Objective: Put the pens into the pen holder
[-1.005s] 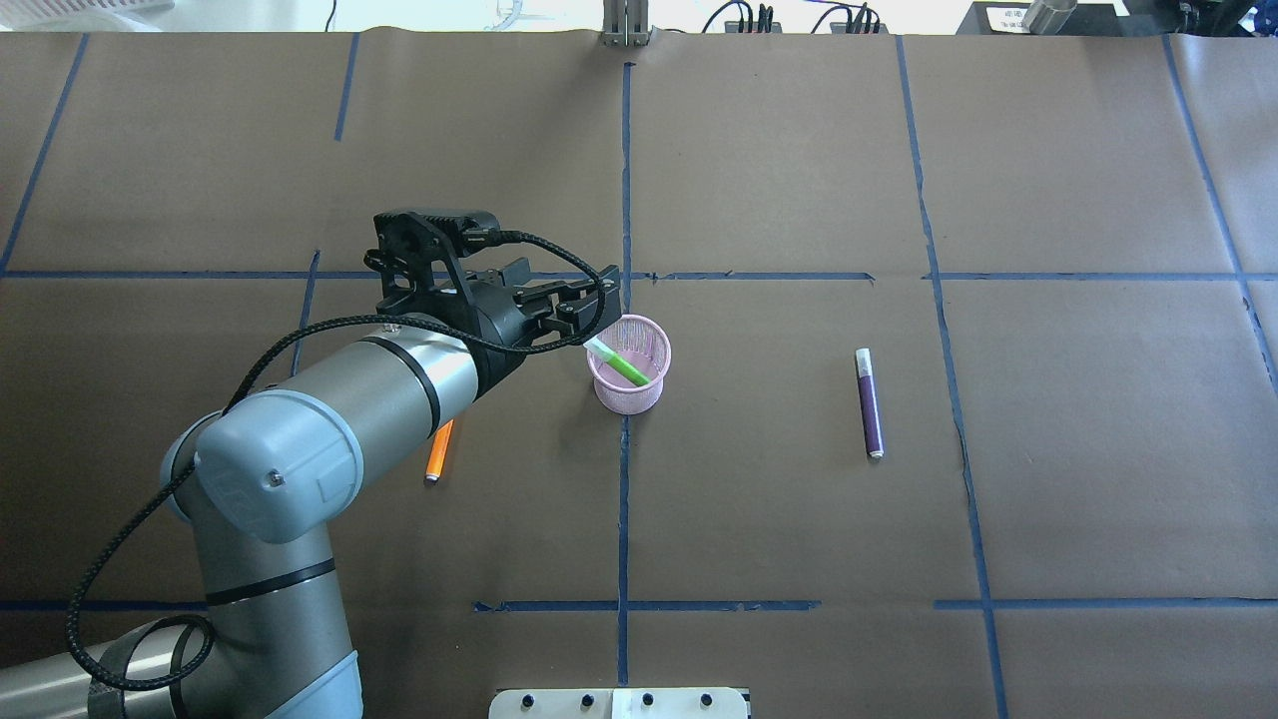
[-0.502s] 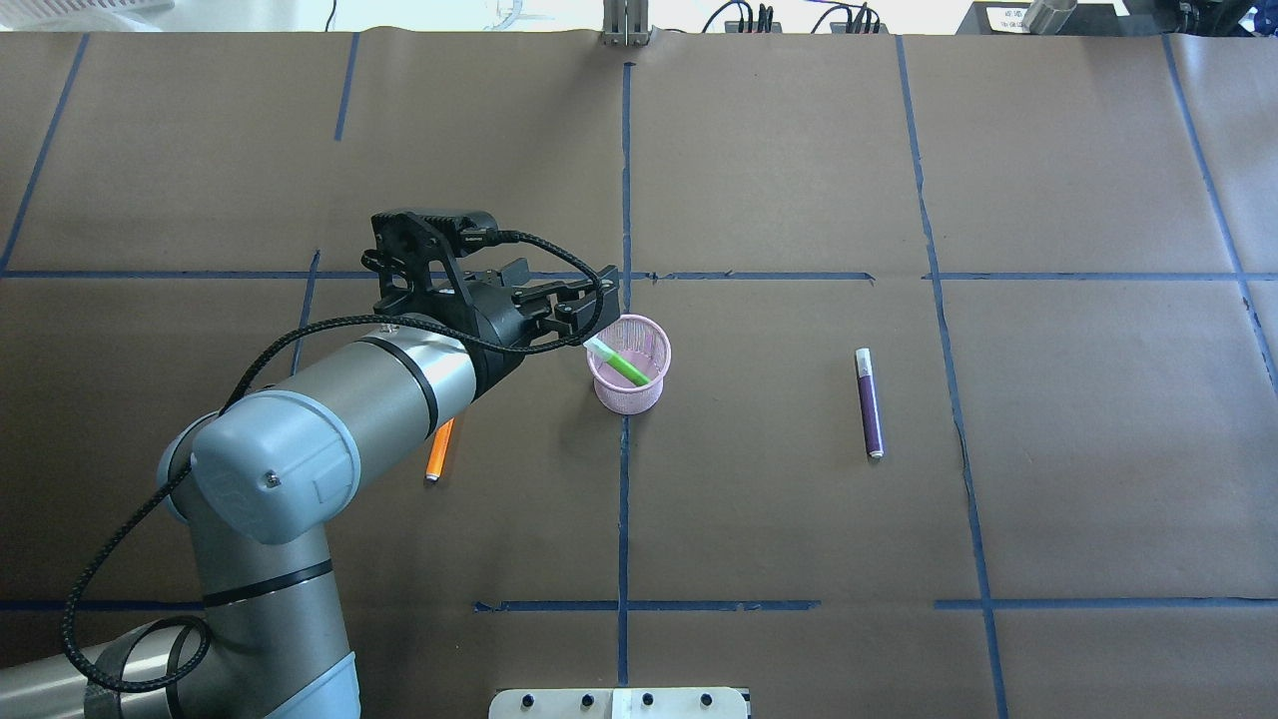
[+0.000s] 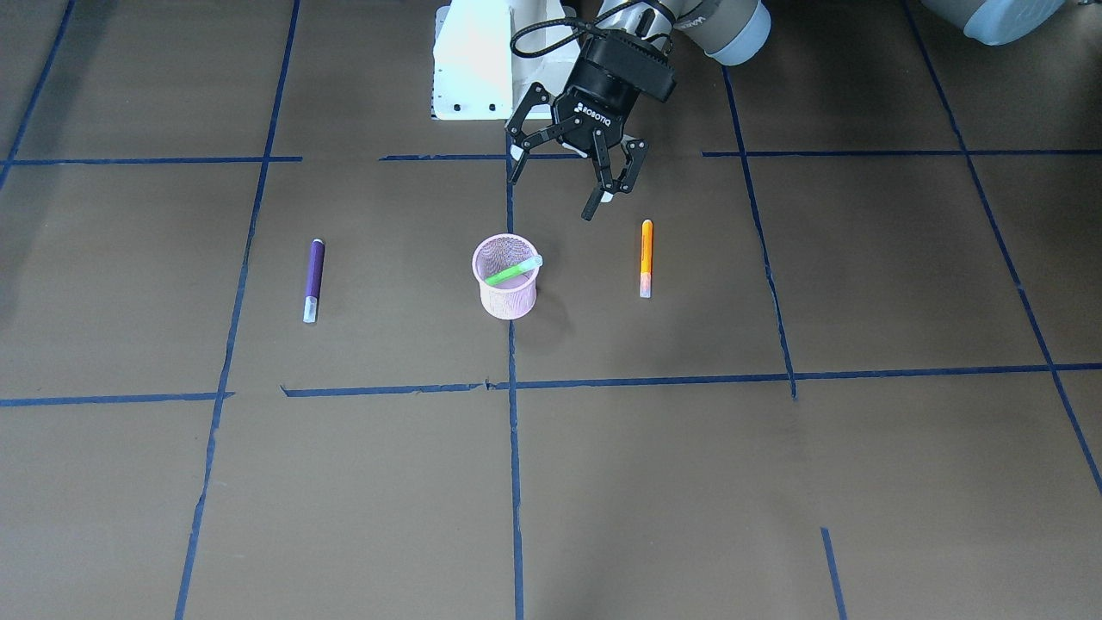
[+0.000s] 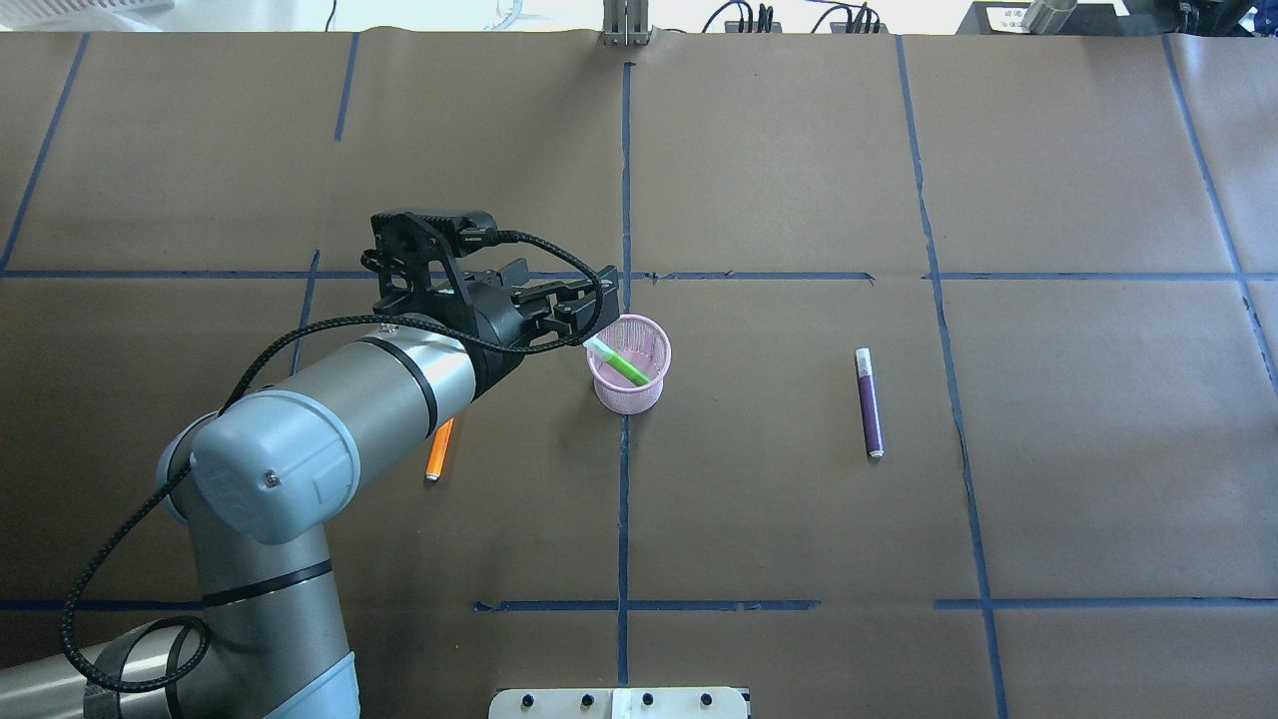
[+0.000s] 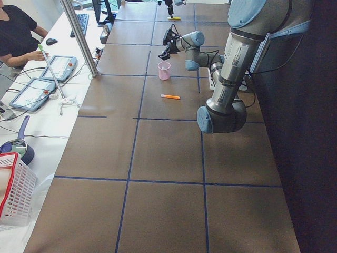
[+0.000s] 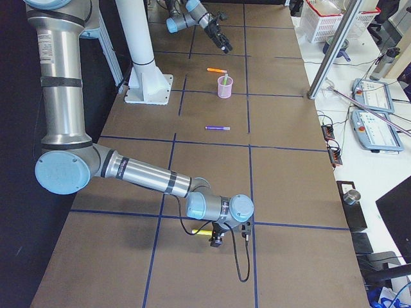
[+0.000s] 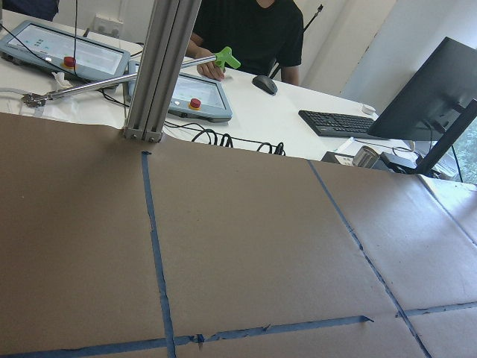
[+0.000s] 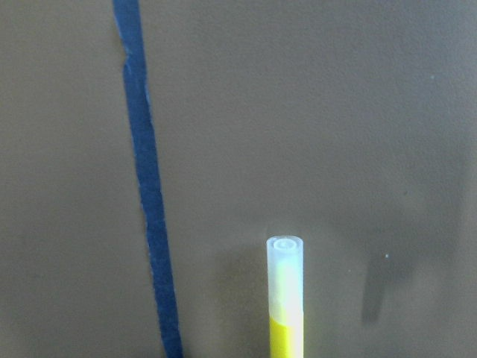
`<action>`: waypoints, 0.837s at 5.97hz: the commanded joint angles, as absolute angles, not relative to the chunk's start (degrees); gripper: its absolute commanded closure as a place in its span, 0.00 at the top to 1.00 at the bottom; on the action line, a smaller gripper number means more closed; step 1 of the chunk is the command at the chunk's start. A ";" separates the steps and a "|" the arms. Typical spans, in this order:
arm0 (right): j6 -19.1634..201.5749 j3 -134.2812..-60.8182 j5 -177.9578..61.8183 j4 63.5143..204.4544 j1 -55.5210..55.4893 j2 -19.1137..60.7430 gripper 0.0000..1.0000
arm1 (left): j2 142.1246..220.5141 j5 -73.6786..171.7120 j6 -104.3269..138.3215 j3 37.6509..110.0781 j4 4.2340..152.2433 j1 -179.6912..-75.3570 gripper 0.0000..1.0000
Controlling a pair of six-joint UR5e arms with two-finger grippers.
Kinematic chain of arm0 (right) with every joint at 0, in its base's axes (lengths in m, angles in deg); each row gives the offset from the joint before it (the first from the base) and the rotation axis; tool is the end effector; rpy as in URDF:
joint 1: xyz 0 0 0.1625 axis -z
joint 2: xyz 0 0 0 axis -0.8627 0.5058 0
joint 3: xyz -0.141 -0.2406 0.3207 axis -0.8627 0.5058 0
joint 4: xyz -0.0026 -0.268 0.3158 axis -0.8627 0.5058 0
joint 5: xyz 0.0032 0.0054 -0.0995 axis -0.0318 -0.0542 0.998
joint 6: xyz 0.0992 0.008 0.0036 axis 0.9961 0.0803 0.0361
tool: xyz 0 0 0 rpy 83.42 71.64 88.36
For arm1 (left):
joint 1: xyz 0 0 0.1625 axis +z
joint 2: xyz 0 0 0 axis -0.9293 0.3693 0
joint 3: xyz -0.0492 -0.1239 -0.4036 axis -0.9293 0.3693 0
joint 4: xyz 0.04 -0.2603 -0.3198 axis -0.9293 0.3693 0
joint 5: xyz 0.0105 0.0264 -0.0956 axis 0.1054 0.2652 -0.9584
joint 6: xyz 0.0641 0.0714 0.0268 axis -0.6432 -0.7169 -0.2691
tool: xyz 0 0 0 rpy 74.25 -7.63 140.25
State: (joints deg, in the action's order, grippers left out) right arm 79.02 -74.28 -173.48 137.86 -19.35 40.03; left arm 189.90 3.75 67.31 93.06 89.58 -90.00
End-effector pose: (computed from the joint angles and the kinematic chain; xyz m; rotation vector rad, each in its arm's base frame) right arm -0.0310 -0.4666 0.8000 -0.2752 -0.8135 -0.0361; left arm 0.4564 -0.3671 0.1511 0.8828 1.2269 -0.2575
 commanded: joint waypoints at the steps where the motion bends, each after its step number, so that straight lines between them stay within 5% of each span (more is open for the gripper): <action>1: 79.10 -73.46 -173.56 137.31 -19.22 40.04 0.86 | 189.85 3.67 67.31 93.46 89.05 -89.86 1.00; 3: 79.19 -73.11 -173.56 137.31 -19.22 39.95 0.74 | 190.11 -1.04 66.96 93.98 81.48 -91.08 1.00; 5: 79.19 -73.11 -173.56 137.31 -19.22 39.95 0.72 | 190.20 -5.73 66.78 95.57 73.43 -92.94 1.00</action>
State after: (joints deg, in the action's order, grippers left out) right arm 79.18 -73.14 -173.56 137.31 -19.22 39.96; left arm 190.15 -4.13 66.88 95.11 77.23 -92.38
